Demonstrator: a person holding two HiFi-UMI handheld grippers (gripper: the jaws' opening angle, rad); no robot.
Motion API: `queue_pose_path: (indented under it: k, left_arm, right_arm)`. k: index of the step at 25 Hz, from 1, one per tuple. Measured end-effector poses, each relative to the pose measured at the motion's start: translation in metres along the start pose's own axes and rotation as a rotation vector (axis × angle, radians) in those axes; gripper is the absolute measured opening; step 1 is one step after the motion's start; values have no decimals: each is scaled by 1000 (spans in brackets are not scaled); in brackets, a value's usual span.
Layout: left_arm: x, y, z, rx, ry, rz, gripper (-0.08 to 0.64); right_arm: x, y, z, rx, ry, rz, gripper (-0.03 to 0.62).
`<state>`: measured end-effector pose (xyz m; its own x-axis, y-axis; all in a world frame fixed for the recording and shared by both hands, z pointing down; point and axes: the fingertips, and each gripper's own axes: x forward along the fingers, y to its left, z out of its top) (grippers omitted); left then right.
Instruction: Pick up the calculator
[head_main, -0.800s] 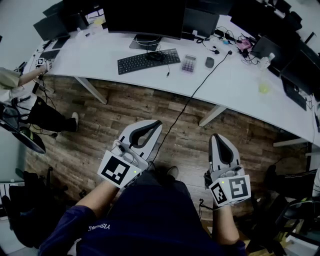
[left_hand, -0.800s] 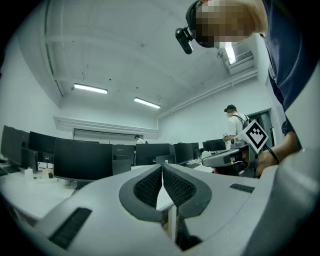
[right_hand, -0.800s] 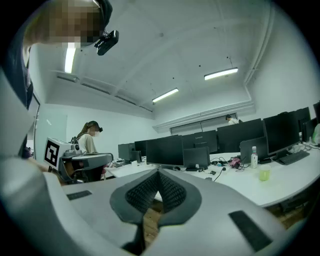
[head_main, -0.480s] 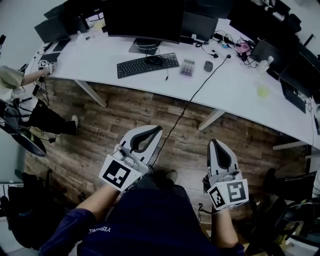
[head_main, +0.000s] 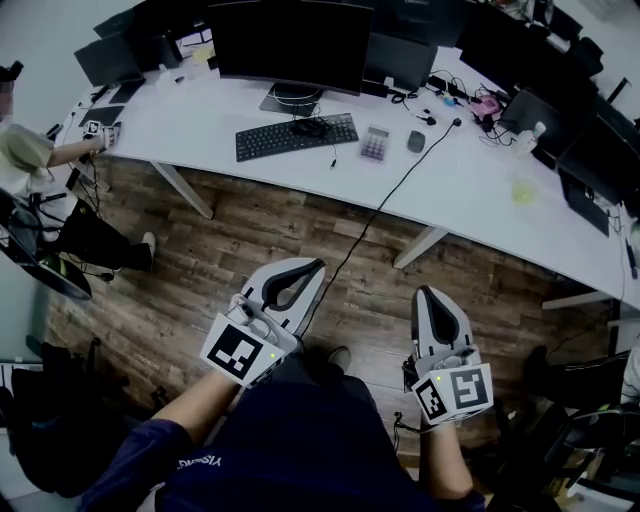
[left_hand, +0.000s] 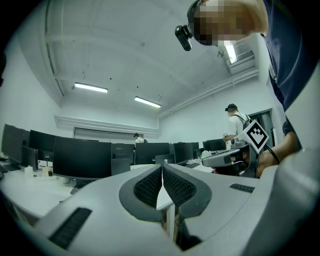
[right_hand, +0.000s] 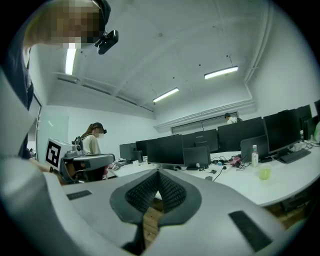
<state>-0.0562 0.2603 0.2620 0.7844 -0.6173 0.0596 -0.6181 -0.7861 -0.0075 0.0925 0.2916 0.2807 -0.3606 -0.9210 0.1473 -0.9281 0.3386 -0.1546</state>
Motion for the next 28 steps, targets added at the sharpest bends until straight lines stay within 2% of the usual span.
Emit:
queue_pose_path:
  k: [28]
  left_arm:
    - [-6, 10, 1, 6, -2, 39, 32]
  right_arm:
    - [4, 3, 8, -25, -21, -23, 5]
